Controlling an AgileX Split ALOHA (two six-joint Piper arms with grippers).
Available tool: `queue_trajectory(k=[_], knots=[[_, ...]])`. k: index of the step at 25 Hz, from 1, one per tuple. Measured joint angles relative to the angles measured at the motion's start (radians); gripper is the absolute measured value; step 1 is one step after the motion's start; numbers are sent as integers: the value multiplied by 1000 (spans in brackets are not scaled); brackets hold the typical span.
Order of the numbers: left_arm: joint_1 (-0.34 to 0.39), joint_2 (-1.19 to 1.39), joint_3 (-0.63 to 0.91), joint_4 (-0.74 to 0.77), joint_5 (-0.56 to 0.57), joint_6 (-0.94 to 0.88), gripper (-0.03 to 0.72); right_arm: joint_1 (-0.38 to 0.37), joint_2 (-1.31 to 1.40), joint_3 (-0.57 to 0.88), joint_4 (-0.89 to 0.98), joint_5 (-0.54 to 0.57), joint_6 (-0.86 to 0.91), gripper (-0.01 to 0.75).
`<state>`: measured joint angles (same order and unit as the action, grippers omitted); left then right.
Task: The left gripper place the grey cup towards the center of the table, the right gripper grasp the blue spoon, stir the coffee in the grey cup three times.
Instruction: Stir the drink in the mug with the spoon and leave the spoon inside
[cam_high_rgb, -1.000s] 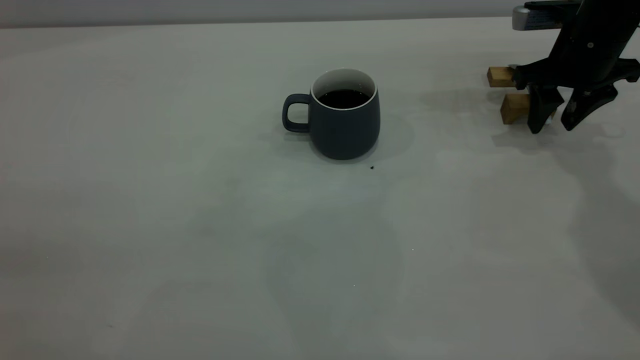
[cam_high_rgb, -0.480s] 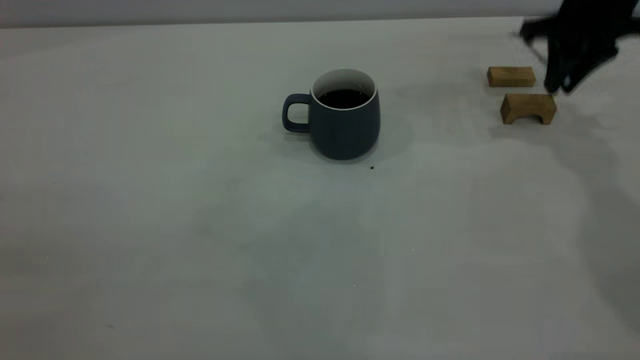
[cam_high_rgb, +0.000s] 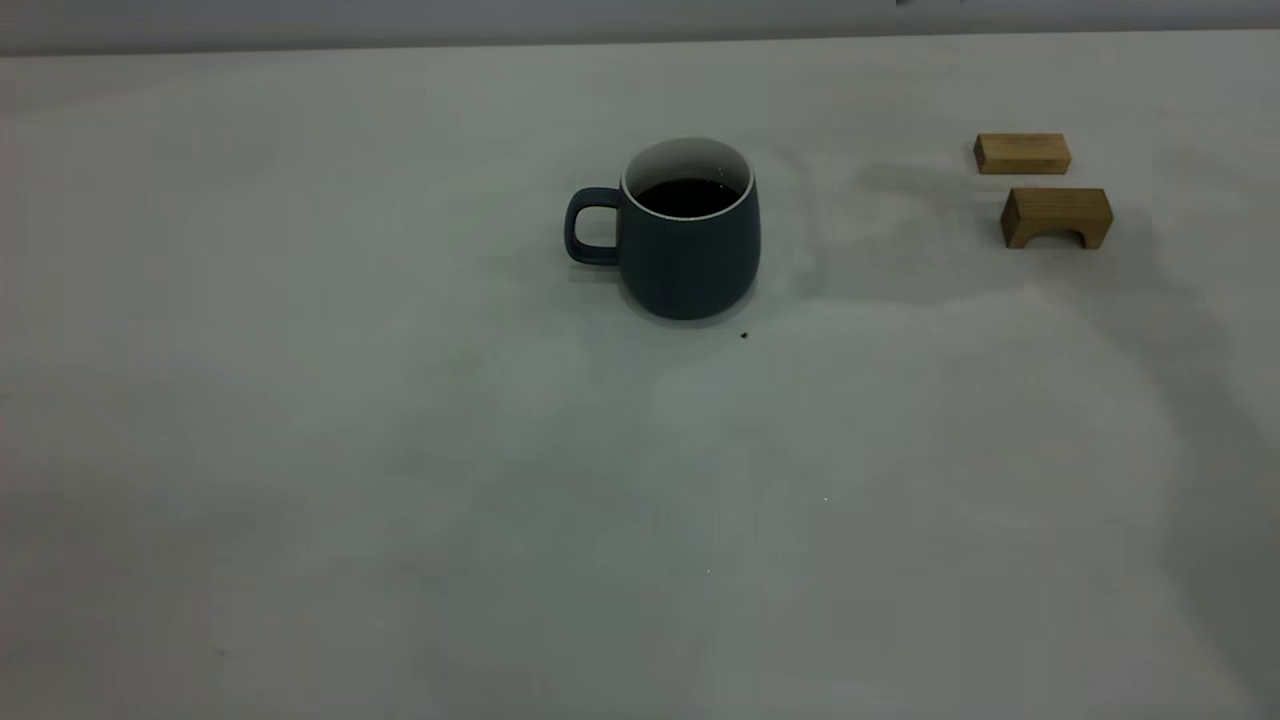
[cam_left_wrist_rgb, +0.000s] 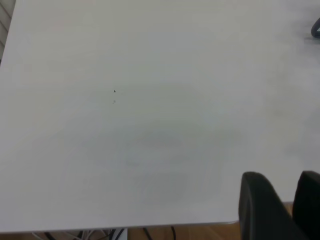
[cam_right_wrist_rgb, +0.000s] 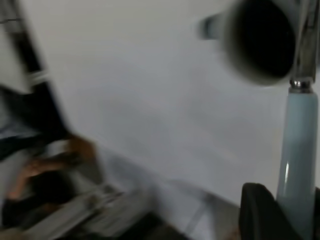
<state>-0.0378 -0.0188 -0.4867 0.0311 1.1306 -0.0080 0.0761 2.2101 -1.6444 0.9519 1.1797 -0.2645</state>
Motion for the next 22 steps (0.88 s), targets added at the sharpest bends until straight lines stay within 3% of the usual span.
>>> queue_trajectory(k=[6, 16, 22], knots=[[0, 0, 0, 0, 0, 0, 237, 77, 0, 0, 250, 3, 92, 142], [0, 0, 0, 0, 0, 0, 237, 224, 0, 0, 404, 0, 798, 142], [0, 0, 0, 0, 0, 0, 237, 235, 41, 0, 472, -21, 936, 142]])
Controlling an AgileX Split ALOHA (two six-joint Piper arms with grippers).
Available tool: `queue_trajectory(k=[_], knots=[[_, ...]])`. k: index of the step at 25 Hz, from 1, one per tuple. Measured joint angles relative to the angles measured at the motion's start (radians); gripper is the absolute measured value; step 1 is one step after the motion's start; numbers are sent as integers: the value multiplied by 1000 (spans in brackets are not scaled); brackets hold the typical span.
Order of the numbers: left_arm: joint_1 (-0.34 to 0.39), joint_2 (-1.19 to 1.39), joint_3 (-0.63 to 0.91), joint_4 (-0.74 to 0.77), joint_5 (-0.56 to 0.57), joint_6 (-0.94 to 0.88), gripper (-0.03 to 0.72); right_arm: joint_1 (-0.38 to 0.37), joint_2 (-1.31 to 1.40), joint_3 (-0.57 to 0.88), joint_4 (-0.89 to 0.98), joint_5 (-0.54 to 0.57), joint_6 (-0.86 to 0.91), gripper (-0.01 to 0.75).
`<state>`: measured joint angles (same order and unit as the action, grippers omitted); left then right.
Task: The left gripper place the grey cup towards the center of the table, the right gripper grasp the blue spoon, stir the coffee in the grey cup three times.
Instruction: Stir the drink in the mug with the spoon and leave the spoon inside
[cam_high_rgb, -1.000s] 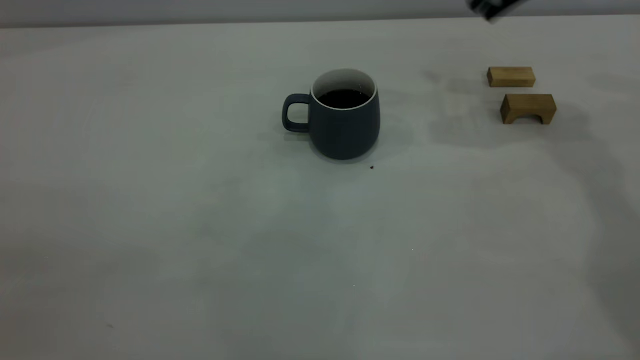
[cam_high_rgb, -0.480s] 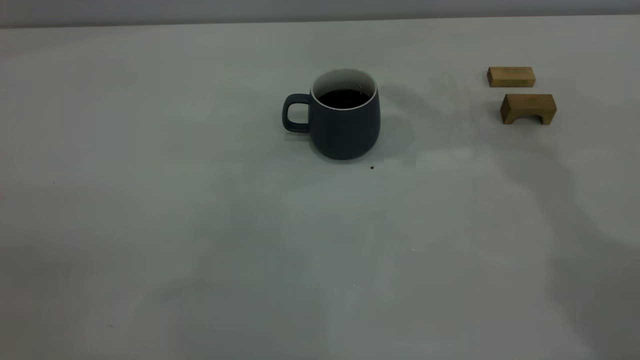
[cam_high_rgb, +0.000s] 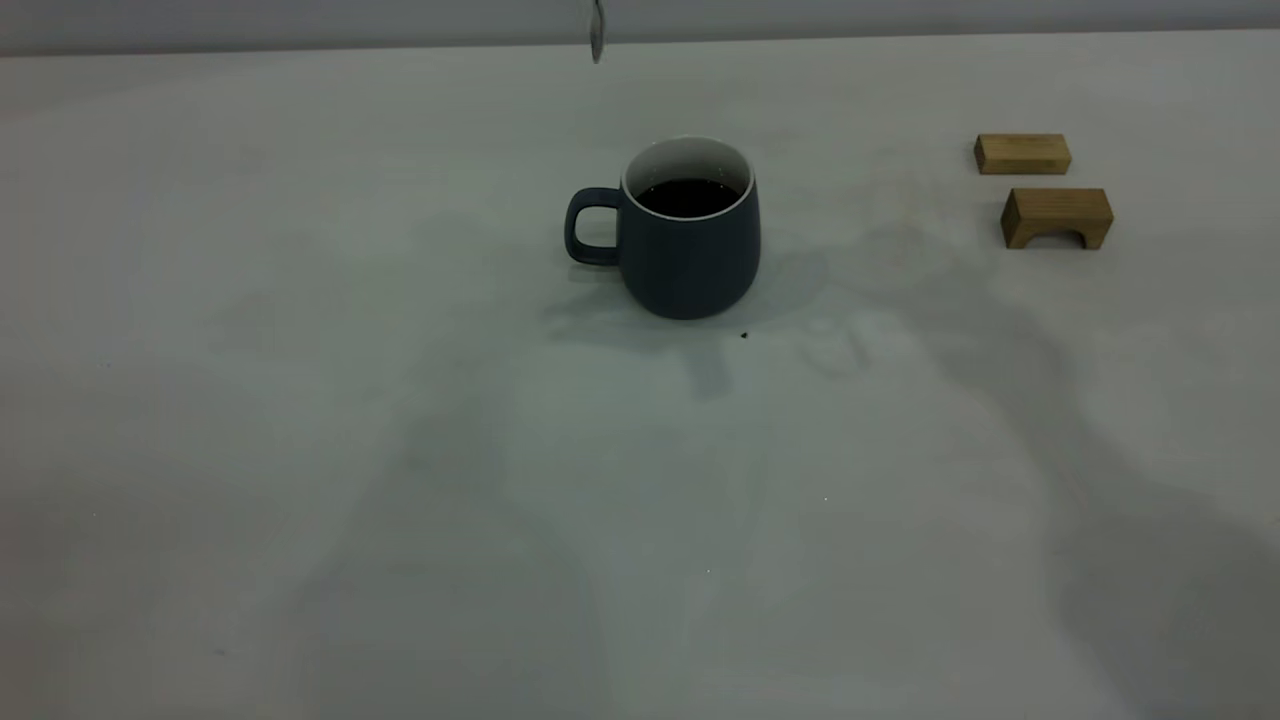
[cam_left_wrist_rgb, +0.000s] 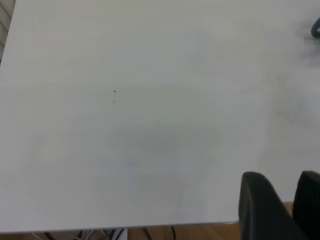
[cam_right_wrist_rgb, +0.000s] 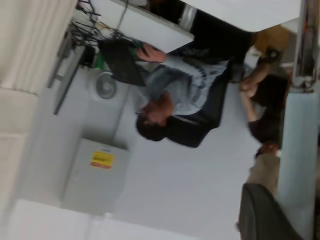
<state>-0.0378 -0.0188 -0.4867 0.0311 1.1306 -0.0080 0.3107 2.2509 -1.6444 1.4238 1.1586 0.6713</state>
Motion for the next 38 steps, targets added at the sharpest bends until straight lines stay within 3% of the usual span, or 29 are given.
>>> queue_trajectory(k=[5, 15, 22, 33, 38], knots=[[0, 0, 0, 0, 0, 0, 237, -9, 64, 0, 76, -7, 12, 142], [0, 0, 0, 0, 0, 0, 237, -110, 158, 0, 98, -13, 97, 142], [0, 0, 0, 0, 0, 0, 237, -120, 252, -1, 186, -7, 96, 142], [0, 0, 0, 0, 0, 0, 237, -133, 338, -1, 284, -46, -164, 142], [0, 0, 0, 0, 0, 0, 237, -175, 338, -1, 190, -32, -115, 142]])
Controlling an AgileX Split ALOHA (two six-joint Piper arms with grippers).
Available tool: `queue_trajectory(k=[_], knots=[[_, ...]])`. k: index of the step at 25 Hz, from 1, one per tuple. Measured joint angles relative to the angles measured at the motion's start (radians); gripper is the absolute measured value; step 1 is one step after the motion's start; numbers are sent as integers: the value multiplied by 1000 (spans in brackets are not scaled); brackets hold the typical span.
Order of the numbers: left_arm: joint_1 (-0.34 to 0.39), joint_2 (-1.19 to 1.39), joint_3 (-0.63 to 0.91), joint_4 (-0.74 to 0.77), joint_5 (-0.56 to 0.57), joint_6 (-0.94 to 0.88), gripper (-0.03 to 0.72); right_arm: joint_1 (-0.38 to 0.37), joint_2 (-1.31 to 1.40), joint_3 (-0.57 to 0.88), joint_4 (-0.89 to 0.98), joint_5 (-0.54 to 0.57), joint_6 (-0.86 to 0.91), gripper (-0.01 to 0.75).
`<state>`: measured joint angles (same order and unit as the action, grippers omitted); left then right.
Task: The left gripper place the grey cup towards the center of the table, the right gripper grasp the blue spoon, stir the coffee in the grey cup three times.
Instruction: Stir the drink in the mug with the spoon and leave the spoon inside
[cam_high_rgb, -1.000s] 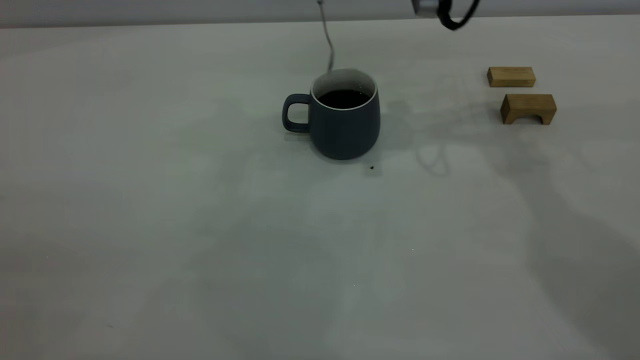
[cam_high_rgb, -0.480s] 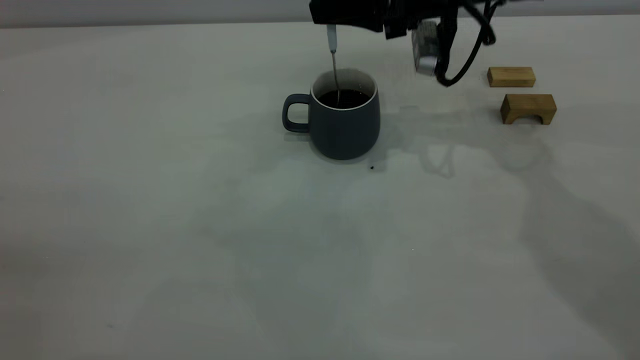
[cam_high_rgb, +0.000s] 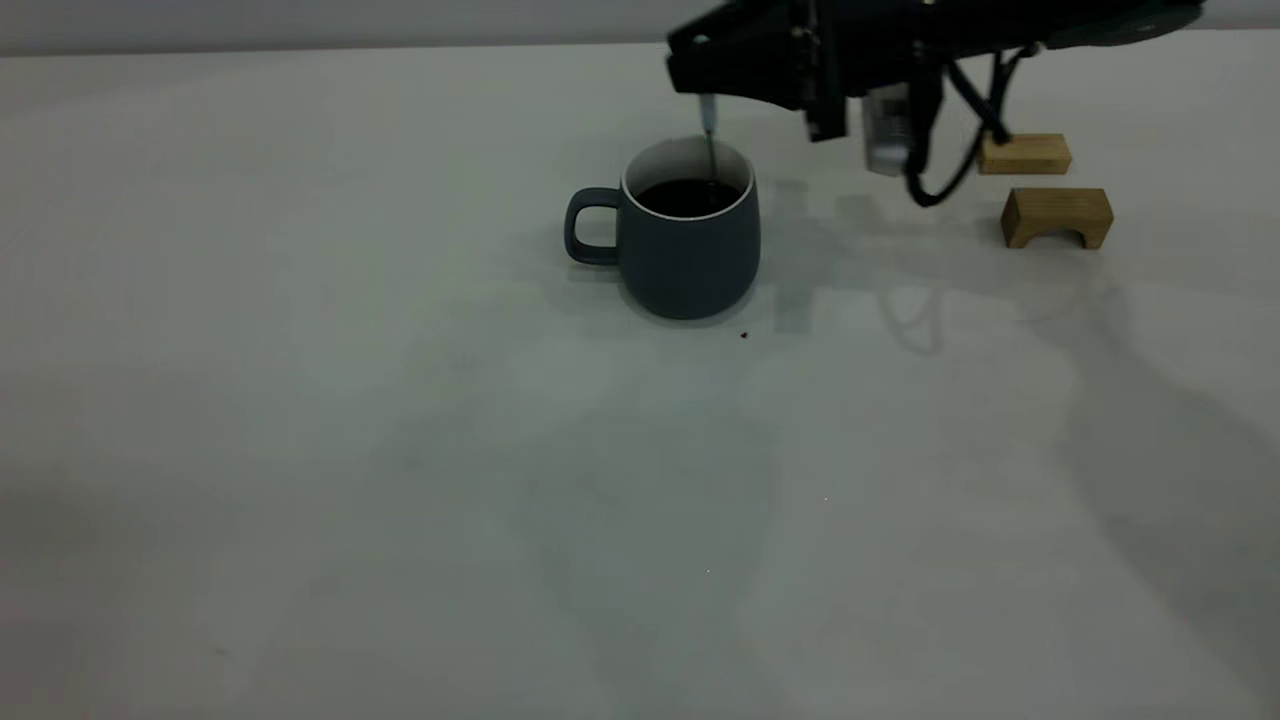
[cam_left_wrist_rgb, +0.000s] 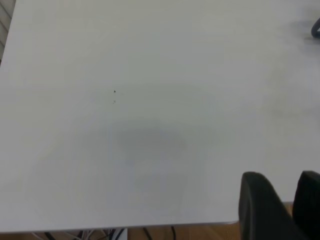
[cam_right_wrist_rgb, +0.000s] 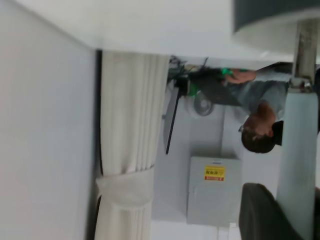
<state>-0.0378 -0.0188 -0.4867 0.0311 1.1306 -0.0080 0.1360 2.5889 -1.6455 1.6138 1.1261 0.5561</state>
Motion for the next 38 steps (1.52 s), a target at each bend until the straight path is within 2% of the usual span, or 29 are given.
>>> queue_trajectory(k=[5, 7, 10, 14, 19, 22, 26, 31, 34, 38], knots=[[0, 0, 0, 0, 0, 0, 237, -5, 0, -1, -50, 18, 231, 142], [0, 0, 0, 0, 0, 0, 237, 4, 0, -1, -48, 18, 264, 142], [0, 0, 0, 0, 0, 0, 237, 23, 0, -1, -15, 21, 221, 142], [0, 0, 0, 0, 0, 0, 237, 46, 0, -1, 43, 21, 68, 142], [0, 0, 0, 0, 0, 0, 237, 33, 0, -1, 44, 22, -121, 142], [0, 0, 0, 0, 0, 0, 237, 5, 0, -1, -14, 23, -117, 142], [0, 0, 0, 0, 0, 0, 237, -22, 0, -1, -60, 23, 47, 142], [0, 0, 0, 0, 0, 0, 237, 7, 0, -2, -45, 22, 193, 142], [0, 0, 0, 0, 0, 0, 237, 52, 0, -2, 23, 22, 187, 142], [0, 0, 0, 0, 0, 0, 237, 79, 0, -2, 87, 25, 38, 142]])
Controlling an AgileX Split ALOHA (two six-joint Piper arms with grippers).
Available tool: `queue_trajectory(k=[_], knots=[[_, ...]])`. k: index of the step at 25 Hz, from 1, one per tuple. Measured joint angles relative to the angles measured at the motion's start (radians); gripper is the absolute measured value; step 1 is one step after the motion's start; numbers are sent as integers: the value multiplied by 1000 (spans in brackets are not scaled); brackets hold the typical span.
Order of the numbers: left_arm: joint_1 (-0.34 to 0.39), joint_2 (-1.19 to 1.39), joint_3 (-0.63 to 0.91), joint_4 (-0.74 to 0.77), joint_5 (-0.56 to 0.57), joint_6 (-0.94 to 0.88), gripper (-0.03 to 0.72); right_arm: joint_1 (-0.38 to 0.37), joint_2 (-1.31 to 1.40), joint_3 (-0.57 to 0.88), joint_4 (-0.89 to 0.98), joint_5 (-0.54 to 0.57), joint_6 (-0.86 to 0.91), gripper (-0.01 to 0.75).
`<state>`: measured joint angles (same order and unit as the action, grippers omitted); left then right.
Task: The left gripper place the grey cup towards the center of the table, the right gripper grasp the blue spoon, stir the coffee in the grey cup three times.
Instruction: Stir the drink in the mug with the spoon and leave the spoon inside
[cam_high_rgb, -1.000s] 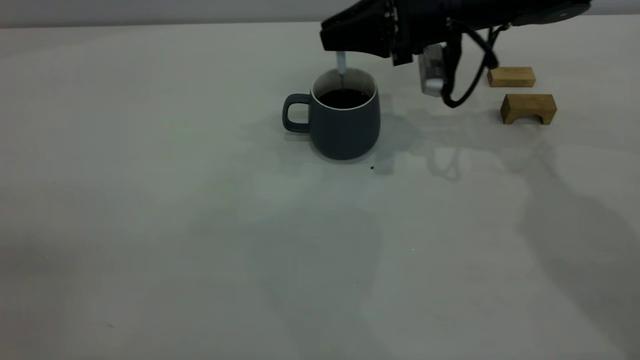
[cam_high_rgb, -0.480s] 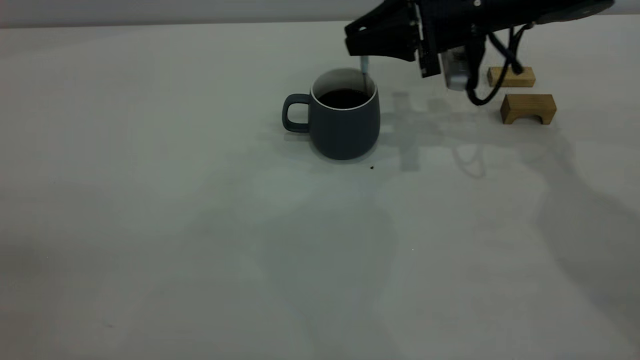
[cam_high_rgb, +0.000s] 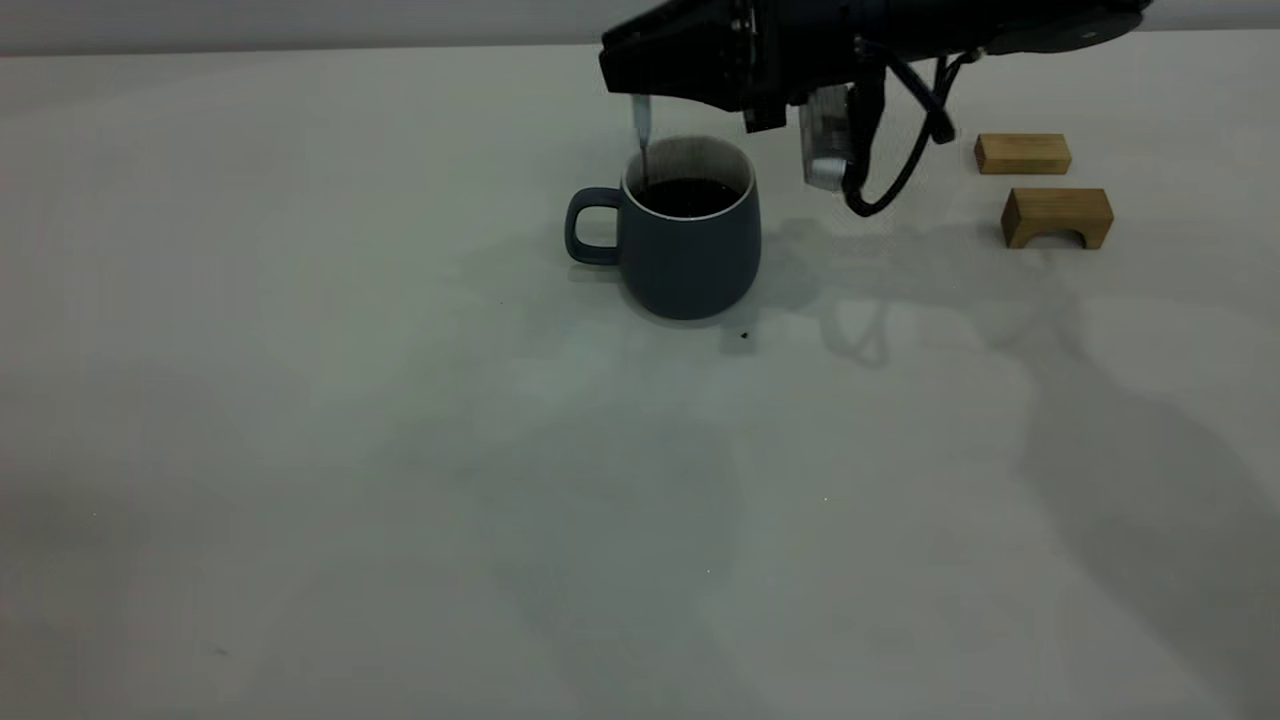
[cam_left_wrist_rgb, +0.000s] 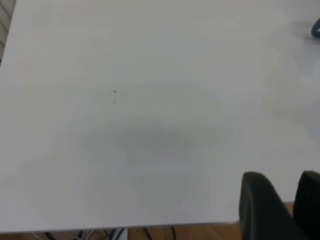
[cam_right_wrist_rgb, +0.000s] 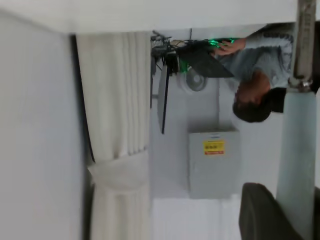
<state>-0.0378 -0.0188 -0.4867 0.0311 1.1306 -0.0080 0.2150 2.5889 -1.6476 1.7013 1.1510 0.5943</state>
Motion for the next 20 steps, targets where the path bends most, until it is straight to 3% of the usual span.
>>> queue_trajectory(k=[6, 10, 15, 20], knots=[[0, 0, 0, 0, 0, 0, 237, -37, 0, 0, -71, -15, -181, 142], [0, 0, 0, 0, 0, 0, 237, -64, 0, 0, -146, -6, -50, 142], [0, 0, 0, 0, 0, 0, 237, -39, 0, 0, -110, -4, 214, 142], [0, 0, 0, 0, 0, 0, 237, 1, 0, 0, -13, -4, 129, 142]])
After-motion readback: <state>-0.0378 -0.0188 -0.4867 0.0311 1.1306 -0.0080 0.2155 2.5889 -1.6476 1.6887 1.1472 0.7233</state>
